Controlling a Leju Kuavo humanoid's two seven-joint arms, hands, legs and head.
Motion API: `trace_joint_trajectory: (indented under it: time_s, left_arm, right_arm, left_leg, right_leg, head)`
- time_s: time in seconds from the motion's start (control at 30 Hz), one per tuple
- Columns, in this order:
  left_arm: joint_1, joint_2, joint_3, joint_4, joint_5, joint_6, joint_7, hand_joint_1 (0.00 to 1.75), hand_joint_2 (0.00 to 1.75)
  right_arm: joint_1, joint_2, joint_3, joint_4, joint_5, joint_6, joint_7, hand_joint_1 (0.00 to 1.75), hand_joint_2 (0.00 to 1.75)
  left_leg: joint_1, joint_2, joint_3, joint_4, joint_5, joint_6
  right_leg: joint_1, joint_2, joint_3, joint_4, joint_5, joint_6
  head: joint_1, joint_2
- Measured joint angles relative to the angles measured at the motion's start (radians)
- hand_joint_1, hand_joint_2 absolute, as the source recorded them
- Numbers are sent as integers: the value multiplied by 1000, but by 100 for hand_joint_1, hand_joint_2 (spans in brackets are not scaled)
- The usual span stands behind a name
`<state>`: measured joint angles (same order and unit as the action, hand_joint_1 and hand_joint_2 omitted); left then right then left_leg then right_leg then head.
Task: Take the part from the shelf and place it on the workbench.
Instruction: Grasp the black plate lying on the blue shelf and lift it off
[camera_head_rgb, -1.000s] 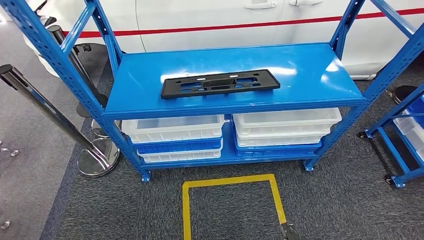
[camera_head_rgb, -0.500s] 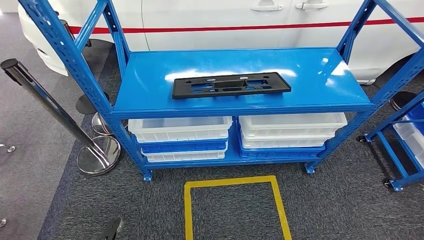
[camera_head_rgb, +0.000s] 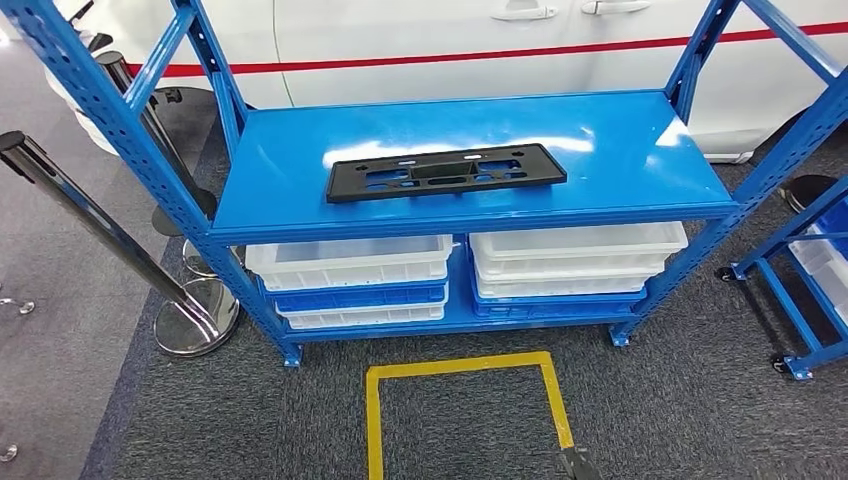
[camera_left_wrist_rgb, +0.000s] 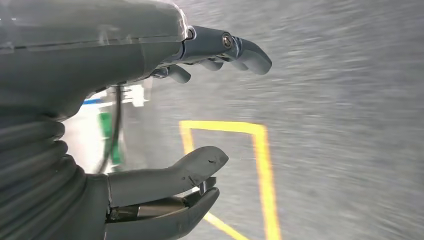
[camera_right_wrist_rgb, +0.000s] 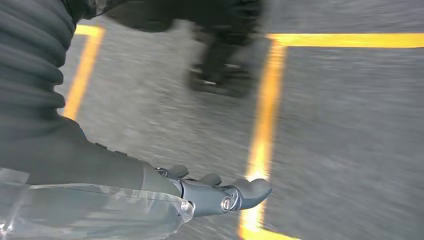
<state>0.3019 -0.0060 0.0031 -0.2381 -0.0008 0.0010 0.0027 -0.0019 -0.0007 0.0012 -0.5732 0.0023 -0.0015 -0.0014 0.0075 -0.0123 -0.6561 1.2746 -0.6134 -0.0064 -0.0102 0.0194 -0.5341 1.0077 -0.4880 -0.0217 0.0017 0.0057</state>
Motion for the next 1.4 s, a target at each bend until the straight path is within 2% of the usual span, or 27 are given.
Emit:
trace_joint_trajectory:
  time_s: [0.03, 0.1, 0.13, 0.17, 0.27, 0.3, 0.37, 0.43, 0.47, 0.5, 0.53, 0.6, 0.63, 0.67, 0.77, 0.83, 0.87, 0.93, 0.97, 1.0, 1.03, 1.1, 1.17, 1.2, 1.3, 1.33, 1.4]
  left_arm:
    - [2, 1, 0, 6, 0, 0, 0, 0, 175]
    - [-20, 2, 0, -5, 0, 0, -2, 0, 175]
    - [-41, 2, 0, -20, 0, 0, -2, 0, 175]
    - [-65, 2, 0, -42, 0, 0, -3, 0, 175]
    - [-148, 1, 0, -132, 0, 0, -5, 0, 175]
    - [-176, 1, 0, -165, 0, 0, -6, 0, 175]
    - [-229, 0, 0, -233, 0, 0, -6, 0, 175]
    - [-270, 0, 6, -284, -6, 0, -9, 0, 175]
    - [-285, 0, 14, -298, -14, 0, -11, 0, 175]
    - [-295, 0, 27, -305, -26, 0, -13, 0, 175]
    - [-303, -1, 44, -307, -41, 1, -16, 0, 175]
    - [-310, -6, 77, -309, -76, 3, -21, 0, 175]
    - [-311, -8, 93, -310, -93, 5, -25, 0, 175]
    - [-313, -10, 109, -310, -111, 6, -29, 0, 175]
    - [-318, -18, 162, -310, -166, 13, -43, 0, 175]
    - [-319, -24, 200, -309, -202, 16, -53, 0, 175]
    - [-320, -26, 219, -308, -220, 17, -57, 0, 175]
    - [-322, -32, 258, -303, -256, 20, -66, 0, 175]
    - [-322, -34, 278, -299, -274, 21, -71, 0, 175]
    - [-321, -37, 297, -295, -292, 23, -75, 0, 175]
    - [-321, -40, 315, -291, -310, 25, -80, 0, 175]
    - [-323, -46, 354, -283, -346, 29, -89, 0, 175]
    - [-328, -53, 394, -273, -382, 32, -100, 0, 175]
    - [-330, -56, 415, -267, -400, 34, -104, 0, 175]
    - [-331, -69, 475, -249, -456, 39, -118, 0, 175]
    - [-332, -74, 495, -243, -475, 41, -123, 0, 175]
    - [-335, -83, 534, -232, -511, 44, -133, 0, 175]
  right_arm:
    - [-1, 0, 0, -5, 0, 0, 0, 0, 175]
    - [19, 0, 0, 8, 0, 0, 0, 0, 175]
    - [37, 0, 0, 24, 0, 0, 1, 0, 175]
    - [59, 0, 0, 48, 0, 0, 1, 0, 175]
    - [137, 1, 0, 139, 0, 0, 3, 0, 175]
    - [166, 2, 0, 173, 0, 0, 3, 0, 175]
    - [220, 2, 1, 241, 0, 1, 4, 0, 175]
    - [258, 2, -4, 298, 5, 1, 4, 0, 175]
    - [270, 3, -11, 316, 13, 0, 3, 0, 175]
    - [275, 3, -24, 329, 24, 0, 0, 0, 175]
    - [276, 4, -39, 337, 38, -2, -3, 0, 175]
    - [270, 7, -74, 349, 71, -4, -12, 0, 175]
    - [265, 10, -90, 353, 86, -6, -17, 0, 175]
    - [258, 14, -107, 358, 103, -8, -22, 0, 175]
    - [238, 28, -162, 366, 152, -16, -35, 0, 175]
    - [227, 36, -200, 369, 187, -19, -45, 0, 175]
    - [221, 41, -219, 370, 204, -21, -50, 0, 175]
    - [210, 48, -257, 372, 238, -25, -60, 0, 175]
    - [204, 52, -275, 372, 255, -28, -66, 0, 175]
    - [197, 56, -293, 373, 272, -31, -70, 0, 175]
    - [190, 61, -312, 374, 289, -33, -75, 0, 175]
    - [176, 71, -349, 375, 323, -37, -85, 0, 175]
    - [161, 81, -388, 375, 357, -41, -96, 0, 175]
    - [153, 85, -407, 375, 375, -43, -101, 0, 175]
    - [131, 97, -466, 375, 427, -53, -116, 0, 175]
    - [124, 101, -485, 375, 445, -55, -121, 0, 175]
    - [110, 107, -524, 375, 479, -58, -131, 0, 175]
  left_leg:
    - [2, 1, 18, -41, 31, 0]
    - [3, 4, 84, -179, 100, 3]
    - [1, 6, 111, -232, 121, 7]
    - [-1, 6, 124, -261, 130, 12]
    - [-5, 3, 126, -273, 134, 29]
    - [-4, 2, 127, -277, 137, 36]
    - [-3, -1, 127, -282, 141, 47]
    - [-7, -1, 125, -282, 140, 52]
    - [-9, 1, 124, -281, 140, 53]
    - [-10, 3, 124, -281, 140, 53]
    - [-10, 7, 125, -280, 139, 52]
    - [-11, 14, 127, -277, 136, 49]
    - [-13, 15, 126, -274, 134, 45]
    - [-14, 15, 125, -271, 132, 41]
    - [-13, 12, 123, -265, 128, 28]
    - [-10, 12, 109, -232, 103, 17]
    - [-8, 12, 89, -187, 74, 12]
    - [-4, 12, 29, -58, 9, 3]
    - [-2, 12, 4, -5, -9, 0]
    - [0, 12, -7, 17, -6, -2]
    - [1, 12, 1, -1, 15, -2]
    - [2, 13, 58, -126, 85, 2]
    - [-1, 13, 107, -235, 122, 10]
    - [-4, 13, 115, -257, 124, 14]
    - [-5, 12, 117, -268, 131, 32]
    - [-3, 12, 118, -273, 135, 39]
    - [-3, 13, 120, -278, 139, 49]
  right_leg:
    - [-1, 1, 2, 0, -1, 1]
    - [0, -3, 6, 0, -6, 8]
    - [0, -6, 7, 0, -8, 13]
    - [1, -10, 6, 0, -10, 17]
    - [-1, -14, 9, 2, -12, 32]
    - [-2, -14, 5, 15, -22, 36]
    - [-3, -14, -31, 96, -74, 40]
    - [-3, -14, -97, 225, -137, 41]
    - [-3, -14, -121, 270, -149, 41]
    - [-3, -14, -130, 282, -142, 41]
    - [-3, -14, -119, 255, -116, 40]
    - [-3, -14, -56, 124, -47, 35]
    - [-1, -14, -28, 65, -24, 32]
    - [0, -15, -11, 28, -14, 29]
    - [3, -21, -5, 12, -11, 17]
    - [1, -24, -3, 6, -5, 5]
    - [0, -25, -3, 3, -3, 0]
    - [1, -26, -5, 4, -3, -4]
    - [2, -26, -6, 5, -3, -5]
    - [2, -26, -6, 6, -4, -5]
    - [2, -26, -5, 7, -5, -4]
    - [2, -26, -2, 10, -8, -1]
    - [5, -26, -1, 13, -12, 6]
    - [5, -26, -2, 13, -13, 11]
    - [4, -25, -4, 16, -17, 28]
    - [3, -24, -12, 33, -31, 33]
    - [2, -22, -53, 125, -87, 37]
  head:
    - [0, 0]
    - [0, 0]
    - [0, 0]
    - [0, 0]
    - [0, 0]
    - [1, 0]
    - [1, 0]
    - [1, 0]
    - [1, 0]
    - [1, 0]
    - [1, 0]
    - [1, 0]
    - [0, 0]
    - [0, 0]
    - [0, 0]
    - [0, 0]
    - [0, 0]
    - [0, 0]
    - [0, 0]
    - [0, 0]
    - [0, 0]
    - [0, 0]
    - [0, 0]
    - [0, 0]
    - [0, 0]
    - [0, 0]
    - [0, 0]
